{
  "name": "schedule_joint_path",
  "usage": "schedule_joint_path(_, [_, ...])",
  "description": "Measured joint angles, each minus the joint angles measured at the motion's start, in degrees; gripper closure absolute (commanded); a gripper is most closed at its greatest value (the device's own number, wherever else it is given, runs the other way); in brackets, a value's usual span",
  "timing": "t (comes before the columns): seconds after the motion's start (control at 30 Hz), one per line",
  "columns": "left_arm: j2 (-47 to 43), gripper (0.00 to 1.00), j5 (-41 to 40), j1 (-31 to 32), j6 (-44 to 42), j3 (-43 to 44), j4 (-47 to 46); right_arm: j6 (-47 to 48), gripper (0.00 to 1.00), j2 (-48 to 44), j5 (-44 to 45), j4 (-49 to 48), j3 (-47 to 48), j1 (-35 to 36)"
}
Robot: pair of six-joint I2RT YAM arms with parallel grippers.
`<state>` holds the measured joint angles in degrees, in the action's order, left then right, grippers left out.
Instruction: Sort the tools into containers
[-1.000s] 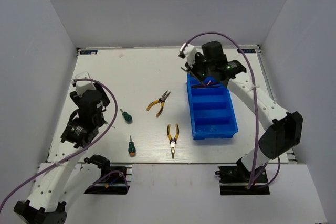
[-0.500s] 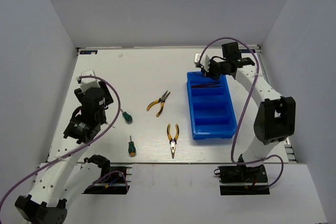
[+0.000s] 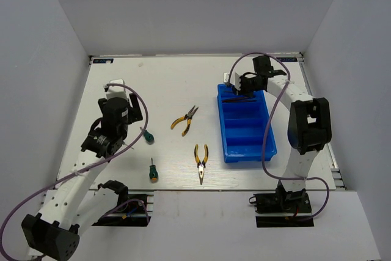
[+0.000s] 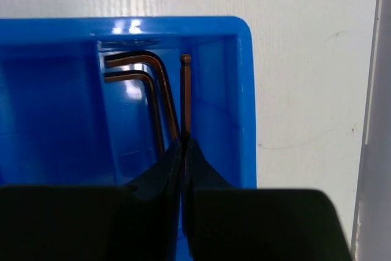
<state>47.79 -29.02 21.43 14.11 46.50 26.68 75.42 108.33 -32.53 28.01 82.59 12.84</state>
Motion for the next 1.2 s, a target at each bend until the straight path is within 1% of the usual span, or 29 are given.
schedule_joint_path(0.03, [1.1,0.14,1.7,0.0,0.1,-0.1,-0.3,0.0,0.95,0.5,0.9,-1.0,0.0,0.0])
schedule_joint_path(0.13, [5.5,0.17,6.9,0.0,1.1,-0.1,-0.6,-0.3,0.95,2.1,2.8,-3.5,0.0,0.0])
schedule_joint_path(0.17, [7.5,0.17,8.3,0.0,1.6,0.0,-0.5,-0.5,0.91,2.7,3.3,-4.2,0.0,0.0])
schedule_joint_path(0.2, [9.6,0.17,9.6,0.0,2.1,0.0,0.0,-0.7,0.84,3.1,3.8,-4.5,0.1,0.0])
schedule_joint_path(0.23, [11.8,0.15,10.5,0.0,2.7,0.2,0.6,-1.0,0.71,3.5,4.1,-4.7,0.1,0.0])
schedule_joint_path(0.3, [14.8,0.09,11.2,0.0,3.5,0.3,2.0,-1.4,0.59,3.7,4.5,-4.9,0.1,0.0])
schedule_joint_path(0.33, [15.4,0.08,11.3,0.0,3.9,0.3,2.8,-1.6,0.55,3.7,4.6,-5.2,0.1,0.0])
schedule_joint_path(0.37, [15.6,0.08,11.4,0.0,4.2,0.3,3.5,-1.7,0.53,3.7,4.6,-5.6,0.1,0.0])
schedule_joint_path(0.5, [15.5,0.09,12.2,0.0,6.2,3.2,6.8,-3.1,0.53,3.4,4.3,-6.0,-0.1,0.0])
schedule_joint_path(0.53, [15.6,0.15,12.5,0.0,7.1,4.4,7.5,-4.3,0.55,2.9,4.0,-6.1,-0.4,0.0])
schedule_joint_path(0.57, [15.9,0.2,13.1,0.0,8.2,5.7,8.2,-6.3,0.72,1.9,3.7,-6.1,-1.0,0.0])
schedule_joint_path(0.6, [16.1,0.24,13.5,0.0,9.3,6.2,8.4,-7.8,1.0,0.9,3.3,-6.1,-1.4,0.0])
schedule_joint_path(0.63, [16.5,0.28,14.1,0.0,10.3,6.8,9.0,-12.0,1.0,-0.4,2.9,-5.6,-1.7,0.0])
schedule_joint_path(0.7, [17.9,0.32,15.4,0.0,12.5,7.0,9.8,-23.1,1.0,-3.9,2.8,-4.4,-1.7,0.0])
schedule_joint_path(0.73, [18.9,0.45,16.0,0.0,13.6,7.0,10.4,-28.9,1.0,-6.0,3.0,-3.6,-1.6,0.0])
schedule_joint_path(0.8, [21.4,0.6,16.1,0.0,17.3,7.3,12.3,-38.4,1.0,-10.1,2.3,-0.7,-1.0,0.0])
schedule_joint_path(0.83, [23.2,0.69,16.0,0.0,19.6,7.9,14.2,-42.1,0.83,-11.9,1.5,0.8,-0.8,0.0])
schedule_joint_path(0.87, [25.1,0.69,15.9,0.0,21.9,8.9,16.3,-45.4,0.61,-13.7,0.6,2.5,-0.8,-0.1])
schedule_joint_path(0.9, [27.5,0.68,16.0,0.0,23.9,9.9,17.9,-47.6,0.25,-14.9,-0.5,4.3,-0.9,-0.1])
schedule_joint_path(0.93, [29.5,0.65,16.2,0.0,25.5,10.5,18.8,-49.7,0.15,-16.3,-1.9,5.6,-1.5,-0.2])
schedule_joint_path(0.97, [31.4,0.59,16.5,0.0,27.1,10.6,19.3,-50.5,0.12,-17.9,-3.0,5.7,-3.3,-0.2])
schedule_joint_path(1.0, [32.8,0.56,16.8,0.0,28.6,10.5,19.8,-52.0,0.12,-19.8,-4.0,6.3,-5.8,-0.2])
schedule_joint_path(1.03, [33.7,0.54,17.1,0.0,29.8,10.2,19.9,-53.1,0.17,-21.7,-4.7,6.2,-8.6,-0.3])
schedule_joint_path(1.07, [34.1,0.47,17.3,0.0,30.8,9.8,19.8,-54.3,0.22,-23.6,-5.4,6.4,-11.6,-0.3])
schedule_joint_path(1.1, [34.3,0.42,17.4,0.0,31.6,9.3,19.8,-55.4,0.27,-25.2,-5.7,6.7,-14.1,-0.3])
schedule_joint_path(1.17, [34.3,0.35,17.2,0.0,33.1,8.9,19.8,-57.2,0.27,-27.3,-6.4,7.0,-17.0,-0.4])
schedule_joint_path(1.2, [34.3,0.34,17.0,0.0,33.7,8.7,19.8,-57.9,0.28,-27.8,-6.8,7.0,-17.7,-0.4])
